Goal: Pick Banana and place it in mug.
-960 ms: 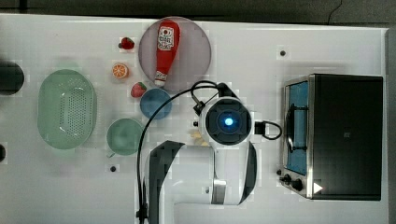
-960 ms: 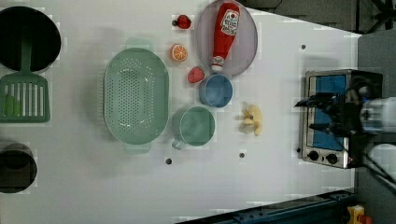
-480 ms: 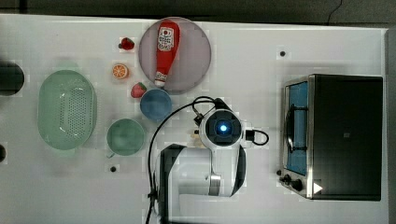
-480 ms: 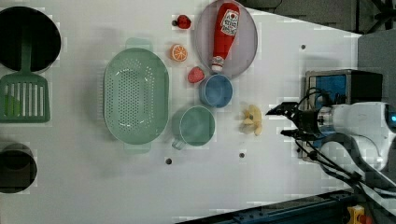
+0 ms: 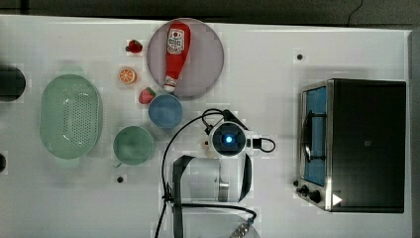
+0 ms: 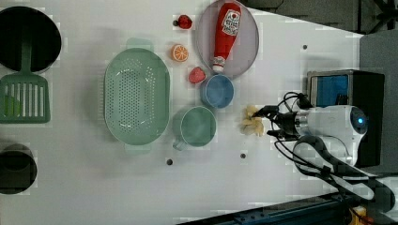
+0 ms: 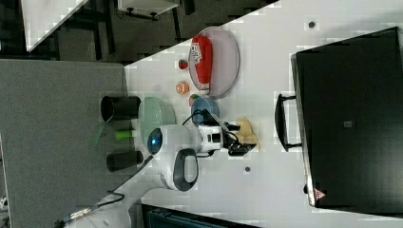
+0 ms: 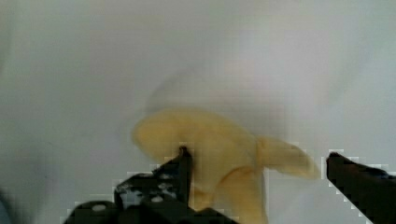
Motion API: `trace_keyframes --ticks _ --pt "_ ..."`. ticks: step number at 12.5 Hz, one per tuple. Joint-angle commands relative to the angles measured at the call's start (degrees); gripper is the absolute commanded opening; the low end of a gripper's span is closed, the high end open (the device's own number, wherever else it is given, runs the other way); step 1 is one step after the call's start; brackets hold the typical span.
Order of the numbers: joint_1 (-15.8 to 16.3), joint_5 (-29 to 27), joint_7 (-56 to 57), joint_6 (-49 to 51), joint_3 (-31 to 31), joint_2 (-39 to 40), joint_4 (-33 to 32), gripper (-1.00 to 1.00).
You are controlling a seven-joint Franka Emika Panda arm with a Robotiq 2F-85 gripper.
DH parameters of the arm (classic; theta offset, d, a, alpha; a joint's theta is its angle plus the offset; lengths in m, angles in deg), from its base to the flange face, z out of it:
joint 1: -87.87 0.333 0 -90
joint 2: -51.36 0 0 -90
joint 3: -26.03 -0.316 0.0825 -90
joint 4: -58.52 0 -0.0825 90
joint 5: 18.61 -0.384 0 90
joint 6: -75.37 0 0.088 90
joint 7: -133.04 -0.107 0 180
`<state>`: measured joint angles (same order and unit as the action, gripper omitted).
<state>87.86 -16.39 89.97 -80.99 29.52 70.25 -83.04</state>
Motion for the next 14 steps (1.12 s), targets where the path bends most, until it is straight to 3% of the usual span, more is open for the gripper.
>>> trace_keyframes --ticks 1,3,8,12,14 --pt "0.04 -1.39 1.42 -4.74 -0.22 1.14 -0.64 1.0" --pt "0.04 -1.39 1.43 -7.29 -0.46 2.78 -0.62 1.0" --pt "0.01 -1.39 1.4 -8.32 -0.85 2.5 -0.61 -0.26" --pt "-0.09 -1.56 0.7 -6.67 -0.73 -0.91 -0.51 -0.32" --pt "-0.33 -1.8 -0.12 -1.2 -0.55 -5.53 -0.11 -0.32"
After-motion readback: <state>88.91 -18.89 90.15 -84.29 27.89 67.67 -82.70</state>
